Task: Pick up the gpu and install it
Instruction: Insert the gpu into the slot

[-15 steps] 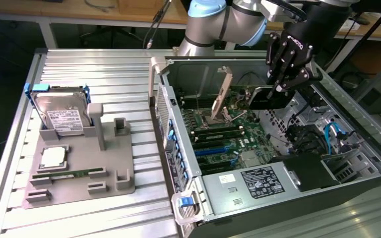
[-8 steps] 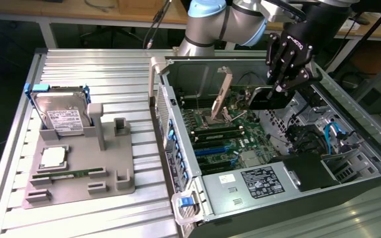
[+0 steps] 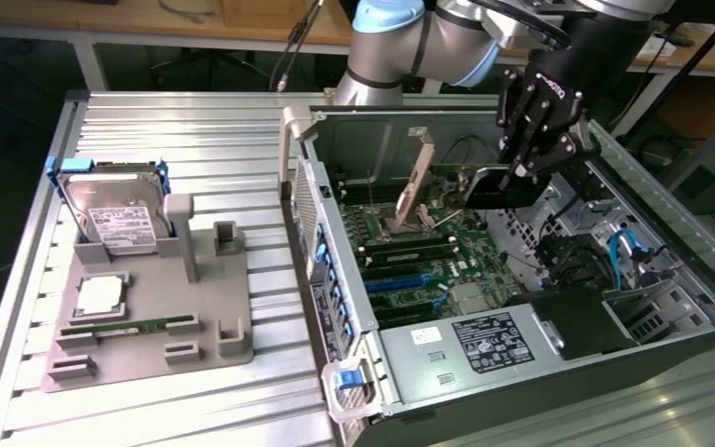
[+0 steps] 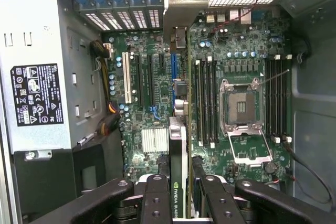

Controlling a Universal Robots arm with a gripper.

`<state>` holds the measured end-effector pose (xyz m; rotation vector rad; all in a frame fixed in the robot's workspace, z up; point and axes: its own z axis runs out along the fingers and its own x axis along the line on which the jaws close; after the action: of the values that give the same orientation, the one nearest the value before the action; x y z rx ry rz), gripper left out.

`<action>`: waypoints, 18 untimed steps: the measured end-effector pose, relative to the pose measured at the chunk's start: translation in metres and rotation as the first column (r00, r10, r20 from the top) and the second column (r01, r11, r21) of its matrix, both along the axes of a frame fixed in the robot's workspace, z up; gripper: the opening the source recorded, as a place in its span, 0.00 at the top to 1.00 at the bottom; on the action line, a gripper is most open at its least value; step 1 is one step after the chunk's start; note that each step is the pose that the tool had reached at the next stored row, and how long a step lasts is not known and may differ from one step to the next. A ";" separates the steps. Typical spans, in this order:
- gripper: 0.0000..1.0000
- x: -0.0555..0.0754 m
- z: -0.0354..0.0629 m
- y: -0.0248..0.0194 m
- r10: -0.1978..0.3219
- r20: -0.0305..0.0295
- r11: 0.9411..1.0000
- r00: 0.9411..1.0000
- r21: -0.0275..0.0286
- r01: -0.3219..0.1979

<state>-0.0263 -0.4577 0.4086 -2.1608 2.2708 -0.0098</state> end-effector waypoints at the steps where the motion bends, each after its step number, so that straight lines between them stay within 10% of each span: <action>1: 0.73 0.000 -0.0015 0.0000 0.000 0.000 1.000 1.000 0.000 0.000; 18: 0.73 0.000 -0.0202 -0.0001 0.000 0.000 1.000 1.000 0.000 0.000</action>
<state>-0.0263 -0.4577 0.3884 -2.1608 2.2708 -0.0100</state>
